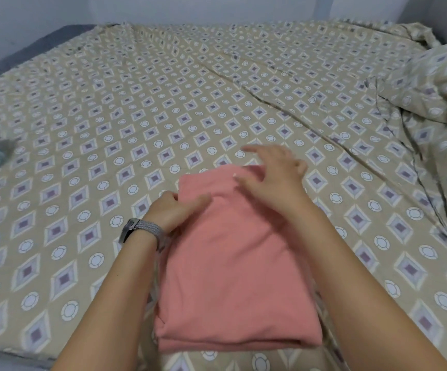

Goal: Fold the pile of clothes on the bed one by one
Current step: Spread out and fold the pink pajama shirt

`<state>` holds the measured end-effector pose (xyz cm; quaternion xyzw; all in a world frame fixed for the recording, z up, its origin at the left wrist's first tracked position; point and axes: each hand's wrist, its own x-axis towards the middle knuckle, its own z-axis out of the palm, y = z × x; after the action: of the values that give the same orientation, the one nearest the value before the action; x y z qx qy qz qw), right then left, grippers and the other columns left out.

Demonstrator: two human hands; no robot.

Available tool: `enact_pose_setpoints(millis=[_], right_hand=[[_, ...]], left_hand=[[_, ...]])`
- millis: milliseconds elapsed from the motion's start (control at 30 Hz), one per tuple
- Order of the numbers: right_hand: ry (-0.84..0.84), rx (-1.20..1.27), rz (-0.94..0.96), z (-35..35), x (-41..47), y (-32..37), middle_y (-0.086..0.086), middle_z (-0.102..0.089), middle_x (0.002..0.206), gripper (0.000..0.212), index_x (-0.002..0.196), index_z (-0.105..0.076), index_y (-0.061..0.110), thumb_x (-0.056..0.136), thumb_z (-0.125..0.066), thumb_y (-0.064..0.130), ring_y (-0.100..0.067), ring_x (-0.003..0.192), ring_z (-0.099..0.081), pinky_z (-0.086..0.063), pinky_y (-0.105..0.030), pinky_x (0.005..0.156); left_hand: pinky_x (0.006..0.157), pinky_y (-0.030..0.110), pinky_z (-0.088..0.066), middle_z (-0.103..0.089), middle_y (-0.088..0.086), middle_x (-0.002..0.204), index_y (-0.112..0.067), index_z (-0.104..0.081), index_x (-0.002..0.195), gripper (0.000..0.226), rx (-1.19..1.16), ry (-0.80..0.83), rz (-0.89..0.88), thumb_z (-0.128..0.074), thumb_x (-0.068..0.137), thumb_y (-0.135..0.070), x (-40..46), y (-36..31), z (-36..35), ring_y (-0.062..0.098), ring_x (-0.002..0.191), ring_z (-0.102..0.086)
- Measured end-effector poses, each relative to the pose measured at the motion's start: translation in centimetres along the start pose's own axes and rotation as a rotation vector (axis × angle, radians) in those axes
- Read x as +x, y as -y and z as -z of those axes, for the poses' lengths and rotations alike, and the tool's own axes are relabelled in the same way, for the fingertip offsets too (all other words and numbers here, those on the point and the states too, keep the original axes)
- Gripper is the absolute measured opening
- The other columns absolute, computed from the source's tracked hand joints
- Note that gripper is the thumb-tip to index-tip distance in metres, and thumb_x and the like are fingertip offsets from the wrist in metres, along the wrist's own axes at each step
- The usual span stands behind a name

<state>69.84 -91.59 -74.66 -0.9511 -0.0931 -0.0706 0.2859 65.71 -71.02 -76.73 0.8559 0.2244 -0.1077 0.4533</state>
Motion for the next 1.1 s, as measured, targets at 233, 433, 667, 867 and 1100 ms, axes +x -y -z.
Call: enact_pose_setpoints(millis=[233, 433, 667, 867, 1100], right_hand=[[0.239, -0.252, 0.095, -2.9, -2.2, -0.1, 0.001, 0.005, 0.164, 0.056, 0.153, -0.009, 0.041, 0.102, -0.03, 0.047, -0.022, 0.15, 0.011, 0.013, -0.057, 0.114], [-0.012, 0.389, -0.659, 0.3, -3.7, -5.1, -0.007, -0.064, 0.095, 0.061, 0.097, -0.059, 0.014, 0.075, -0.062, 0.071, -0.029, 0.096, -0.059, -0.047, -0.034, 0.074], [0.156, 0.599, -0.647, -0.7, -4.7, -4.5, 0.001, -0.072, 0.096, 0.048, 0.092, -0.071, 0.022, 0.072, -0.072, 0.065, -0.02, 0.089, -0.068, -0.056, -0.036, 0.084], [0.157, 0.729, -0.825, -0.5, -6.6, -5.0, -0.008, -0.071, 0.097, 0.063, 0.095, -0.067, 0.007, 0.071, -0.073, 0.065, -0.026, 0.088, -0.068, -0.057, -0.039, 0.083], [0.626, 0.541, -0.713, 2.0, -13.7, -3.3, 0.004, -0.065, 0.106, 0.066, 0.113, -0.059, 0.02, 0.06, -0.092, 0.039, -0.014, 0.093, -0.063, -0.053, -0.025, 0.07]], left_hand=[[0.087, 0.043, -0.052, -0.066, 0.011, 0.088, -0.011, -0.06, 0.082, 0.028, -0.418, -0.12, 0.077, -0.068, 0.087, -0.037, 1.5, 2.4, -1.7, 0.025, 0.086, -0.062], [0.1, 0.04, -0.046, -0.065, 0.004, 0.116, -0.016, -0.064, 0.11, 0.076, -0.42, 0.077, 0.224, -0.057, 0.068, -0.08, -0.2, 2.3, 0.3, 0.027, 0.107, -0.061], [0.087, 0.032, -0.052, -0.062, 0.001, 0.121, -0.013, -0.049, 0.124, 0.075, -0.143, 0.332, 0.098, -0.08, 0.069, -0.054, -3.4, 3.7, -0.6, 0.018, 0.102, -0.064], [0.061, 0.025, -0.055, -0.075, 0.004, 0.086, -0.008, -0.066, 0.103, 0.037, -0.458, 0.24, 0.165, -0.07, 0.084, -0.04, -5.3, 4.2, -0.1, 0.016, 0.076, -0.072], [0.072, 0.026, -0.05, -0.067, -0.002, 0.1, -0.016, -0.058, 0.108, 0.055, -0.214, 0.345, 0.172, -0.086, 0.068, -0.041, -10.8, 5.4, -0.5, 0.015, 0.091, -0.064]])
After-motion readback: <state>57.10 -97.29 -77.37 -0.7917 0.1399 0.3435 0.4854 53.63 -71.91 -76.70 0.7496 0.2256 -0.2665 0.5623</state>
